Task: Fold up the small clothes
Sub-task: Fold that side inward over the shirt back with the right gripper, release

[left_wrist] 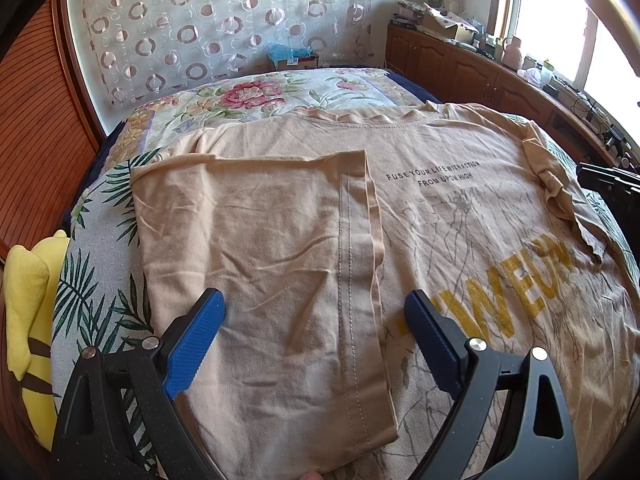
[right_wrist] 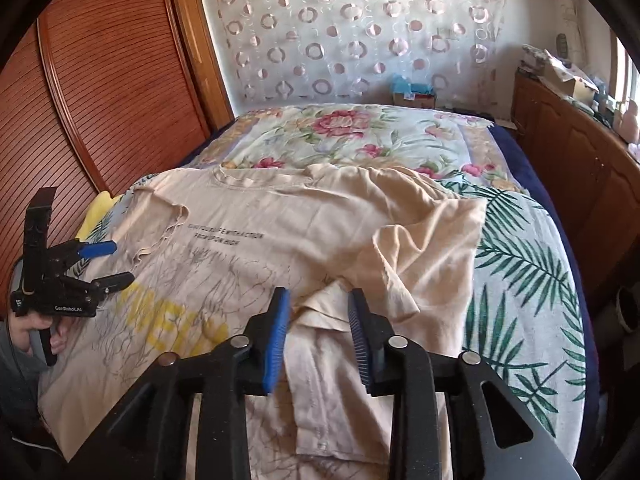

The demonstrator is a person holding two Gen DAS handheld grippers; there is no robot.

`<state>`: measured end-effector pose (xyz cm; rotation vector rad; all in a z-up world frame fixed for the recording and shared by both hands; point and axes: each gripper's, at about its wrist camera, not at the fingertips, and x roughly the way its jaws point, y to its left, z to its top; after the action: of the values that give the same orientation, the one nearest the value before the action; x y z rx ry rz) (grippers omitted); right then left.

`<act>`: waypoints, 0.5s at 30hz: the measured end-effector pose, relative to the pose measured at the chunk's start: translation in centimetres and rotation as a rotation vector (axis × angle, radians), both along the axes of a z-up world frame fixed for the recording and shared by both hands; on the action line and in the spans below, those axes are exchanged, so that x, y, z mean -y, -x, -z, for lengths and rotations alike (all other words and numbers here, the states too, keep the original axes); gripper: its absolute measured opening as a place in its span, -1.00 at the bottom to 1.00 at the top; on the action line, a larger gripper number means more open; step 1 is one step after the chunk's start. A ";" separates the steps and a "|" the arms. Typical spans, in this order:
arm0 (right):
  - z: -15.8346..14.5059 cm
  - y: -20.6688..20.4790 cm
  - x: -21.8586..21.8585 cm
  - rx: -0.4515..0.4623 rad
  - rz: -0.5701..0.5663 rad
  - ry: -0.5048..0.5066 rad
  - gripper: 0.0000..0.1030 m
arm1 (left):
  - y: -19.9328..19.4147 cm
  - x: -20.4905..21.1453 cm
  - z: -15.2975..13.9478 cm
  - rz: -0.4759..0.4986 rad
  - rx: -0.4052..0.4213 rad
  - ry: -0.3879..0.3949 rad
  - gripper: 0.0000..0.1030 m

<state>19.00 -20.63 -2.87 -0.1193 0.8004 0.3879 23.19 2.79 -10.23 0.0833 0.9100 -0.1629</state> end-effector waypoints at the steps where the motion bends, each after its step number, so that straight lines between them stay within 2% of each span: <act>1: -0.1 0.0 0.2 0.003 0.010 0.006 -0.36 | 0.0 0.0 0.0 0.000 0.000 0.000 0.78; 7: -0.1 -0.7 0.6 0.008 0.071 0.058 -0.35 | 0.0 0.0 0.0 0.000 0.000 0.000 0.79; 15: 1.8 -2.8 0.1 -0.074 0.072 0.072 -0.35 | 0.0 0.0 0.0 0.000 -0.001 0.000 0.79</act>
<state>21.81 -20.77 -4.64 -0.1436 0.8896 0.2969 23.21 2.78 -10.21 0.0830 0.9107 -0.1627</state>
